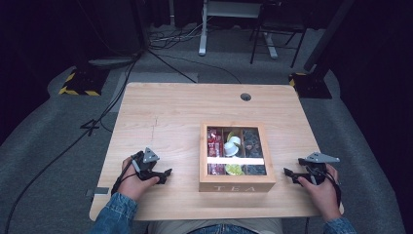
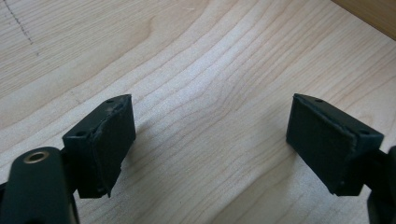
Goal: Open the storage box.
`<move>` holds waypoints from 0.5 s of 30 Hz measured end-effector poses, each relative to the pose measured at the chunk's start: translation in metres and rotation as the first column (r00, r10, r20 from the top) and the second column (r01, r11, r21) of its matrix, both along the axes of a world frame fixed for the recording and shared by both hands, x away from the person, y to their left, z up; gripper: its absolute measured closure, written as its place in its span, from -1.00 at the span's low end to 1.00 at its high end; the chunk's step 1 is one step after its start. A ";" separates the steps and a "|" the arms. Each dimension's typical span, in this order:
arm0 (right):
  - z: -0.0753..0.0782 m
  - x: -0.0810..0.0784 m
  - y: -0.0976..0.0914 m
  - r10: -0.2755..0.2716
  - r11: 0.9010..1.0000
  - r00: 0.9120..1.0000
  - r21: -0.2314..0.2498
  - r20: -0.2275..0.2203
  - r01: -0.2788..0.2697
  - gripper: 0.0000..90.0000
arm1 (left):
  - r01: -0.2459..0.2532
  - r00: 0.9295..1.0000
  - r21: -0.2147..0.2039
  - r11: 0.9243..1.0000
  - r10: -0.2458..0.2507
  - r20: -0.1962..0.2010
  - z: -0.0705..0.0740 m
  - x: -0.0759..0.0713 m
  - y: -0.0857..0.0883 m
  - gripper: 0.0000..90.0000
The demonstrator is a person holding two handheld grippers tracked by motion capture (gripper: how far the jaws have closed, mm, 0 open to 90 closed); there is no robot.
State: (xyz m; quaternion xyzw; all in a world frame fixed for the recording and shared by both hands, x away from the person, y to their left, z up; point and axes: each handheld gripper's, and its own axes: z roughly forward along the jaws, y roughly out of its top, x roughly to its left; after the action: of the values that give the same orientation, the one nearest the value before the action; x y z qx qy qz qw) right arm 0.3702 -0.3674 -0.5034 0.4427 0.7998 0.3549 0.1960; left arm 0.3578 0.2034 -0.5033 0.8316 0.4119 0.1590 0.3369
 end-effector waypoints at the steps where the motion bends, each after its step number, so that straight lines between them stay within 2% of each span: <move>1: 0.000 0.000 0.000 0.000 1.000 1.000 0.000 0.000 0.000 -0.57 | 0.000 1.000 -0.004 1.000 0.000 -0.001 0.000 0.000 0.000 -0.61; 3: 0.000 0.000 0.000 0.000 1.000 1.000 0.000 0.000 0.000 -0.57 | -0.001 1.000 0.007 1.000 0.001 -0.007 0.003 0.000 -0.001 -0.51; 5: 0.000 0.000 0.000 0.000 1.000 1.000 0.000 0.000 0.000 -0.57 | 0.000 1.000 0.004 1.000 0.000 -0.002 0.005 0.000 -0.001 -0.51; 6: 0.000 0.000 0.000 0.000 1.000 1.000 -0.001 0.000 0.000 -0.57 | 0.000 1.000 -0.011 1.000 0.001 0.007 0.010 -0.001 0.000 -0.50; 10: 0.000 0.000 0.000 0.000 1.000 1.000 0.000 0.000 0.000 -0.57 | 0.000 0.999 -0.021 1.000 0.001 0.038 0.020 -0.003 0.002 -0.46; 15: 0.000 0.000 0.000 -0.004 1.000 1.000 0.001 -0.001 0.004 -0.57 | 0.000 0.999 -0.049 0.999 0.002 0.035 0.029 -0.006 0.001 -0.44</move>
State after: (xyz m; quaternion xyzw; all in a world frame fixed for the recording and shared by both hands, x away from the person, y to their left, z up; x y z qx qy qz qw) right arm 0.3707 -0.3672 -0.5035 0.4444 0.7989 0.3547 0.1963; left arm 0.3518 0.2043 -0.4745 0.8201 0.4101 0.1636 0.3641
